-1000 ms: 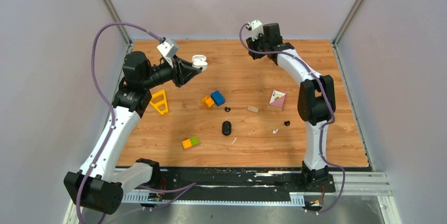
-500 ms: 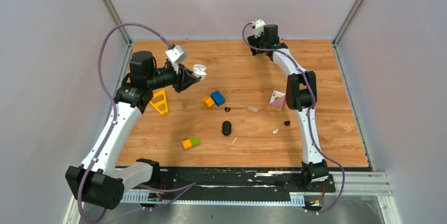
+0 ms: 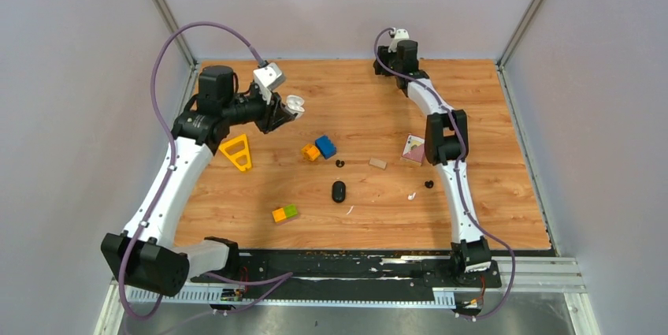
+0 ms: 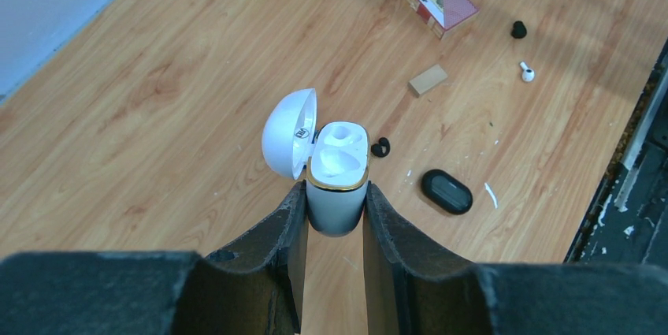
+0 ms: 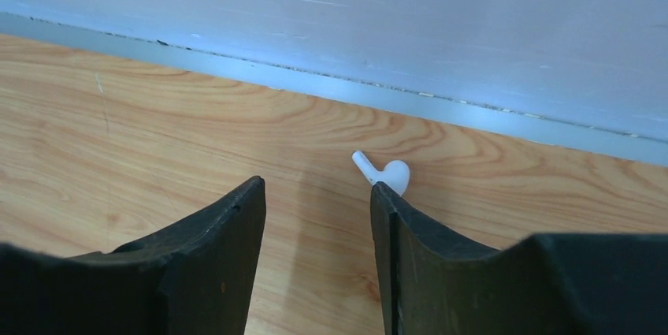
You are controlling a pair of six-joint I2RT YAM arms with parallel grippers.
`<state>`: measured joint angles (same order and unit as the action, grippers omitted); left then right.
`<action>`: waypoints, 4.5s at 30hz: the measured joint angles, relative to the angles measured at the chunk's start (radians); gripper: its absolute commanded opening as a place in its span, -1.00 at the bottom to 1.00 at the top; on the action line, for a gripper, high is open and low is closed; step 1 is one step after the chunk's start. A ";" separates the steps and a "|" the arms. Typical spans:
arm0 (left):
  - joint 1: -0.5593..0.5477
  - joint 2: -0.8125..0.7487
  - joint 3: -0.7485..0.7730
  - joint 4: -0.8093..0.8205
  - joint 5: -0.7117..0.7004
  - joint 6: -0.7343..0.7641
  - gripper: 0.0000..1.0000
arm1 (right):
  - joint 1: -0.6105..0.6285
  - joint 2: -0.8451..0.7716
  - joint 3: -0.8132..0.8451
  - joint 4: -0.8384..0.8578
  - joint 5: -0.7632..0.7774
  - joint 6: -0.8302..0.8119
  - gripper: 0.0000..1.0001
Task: Insert the wireless bluetooth earbuds into the charging case
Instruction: Move the left earbud to the center of the board, then pick up the left earbud from the center of the board.
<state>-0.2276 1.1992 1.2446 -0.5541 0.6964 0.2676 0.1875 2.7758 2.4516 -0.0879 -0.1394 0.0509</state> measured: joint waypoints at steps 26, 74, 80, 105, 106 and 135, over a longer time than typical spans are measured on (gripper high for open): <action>0.000 -0.015 0.016 0.032 -0.013 -0.025 -1.00 | -0.088 -0.072 -0.212 0.099 -0.243 0.394 -0.04; 0.000 -0.006 -0.087 0.048 -0.024 -0.001 -1.00 | 0.022 0.202 0.113 0.327 -0.271 0.708 -0.11; 0.000 -0.035 -0.112 0.065 -0.024 -0.011 -1.00 | 0.031 0.184 0.064 0.336 -0.363 0.709 -0.33; 0.006 -0.231 -0.158 0.111 -0.007 -0.106 -1.00 | 0.185 -0.280 -0.502 -0.129 -0.510 0.192 -0.63; 0.007 -0.236 -0.158 0.114 -0.006 -0.110 -1.00 | 0.192 -0.315 -0.552 -0.143 -0.509 0.173 -0.62; 0.014 -0.248 -0.182 0.367 0.035 -0.264 -1.00 | 0.272 -1.033 -1.009 -0.670 -0.533 -0.612 0.24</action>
<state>-0.2138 0.9512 1.0622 -0.1867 0.7319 0.0040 0.4595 1.7428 1.4422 -0.7582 -0.6720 -0.5610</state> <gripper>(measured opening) 0.347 0.557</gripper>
